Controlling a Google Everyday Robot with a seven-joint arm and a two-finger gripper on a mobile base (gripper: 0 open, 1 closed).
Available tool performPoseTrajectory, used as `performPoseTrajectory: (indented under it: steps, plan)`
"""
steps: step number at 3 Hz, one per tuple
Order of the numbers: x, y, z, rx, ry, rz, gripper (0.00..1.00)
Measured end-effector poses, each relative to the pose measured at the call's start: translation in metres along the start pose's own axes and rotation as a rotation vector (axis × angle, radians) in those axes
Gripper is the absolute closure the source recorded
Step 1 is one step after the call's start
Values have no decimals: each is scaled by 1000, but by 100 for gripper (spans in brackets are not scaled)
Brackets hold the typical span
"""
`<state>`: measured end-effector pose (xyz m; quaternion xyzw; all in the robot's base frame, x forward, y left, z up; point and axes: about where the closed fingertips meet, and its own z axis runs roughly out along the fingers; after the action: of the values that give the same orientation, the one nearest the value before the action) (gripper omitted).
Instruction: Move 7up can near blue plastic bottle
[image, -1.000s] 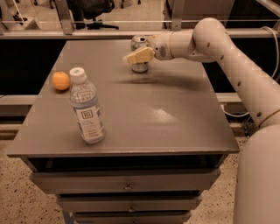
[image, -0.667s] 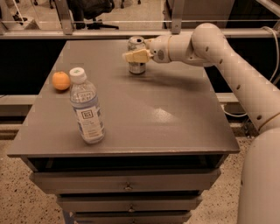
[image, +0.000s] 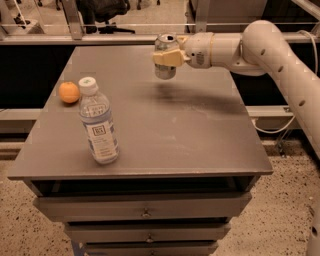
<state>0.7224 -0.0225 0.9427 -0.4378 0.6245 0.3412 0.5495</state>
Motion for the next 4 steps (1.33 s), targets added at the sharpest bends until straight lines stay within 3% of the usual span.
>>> performPoseTrajectory:
  steps: [2,3,4]
  plan:
    - [-4,110,-60,-291,50,-154,100]
    - [3,156,-75,-426,65,-223,100]
    - [7,195,-82,-544,52,-251,100]
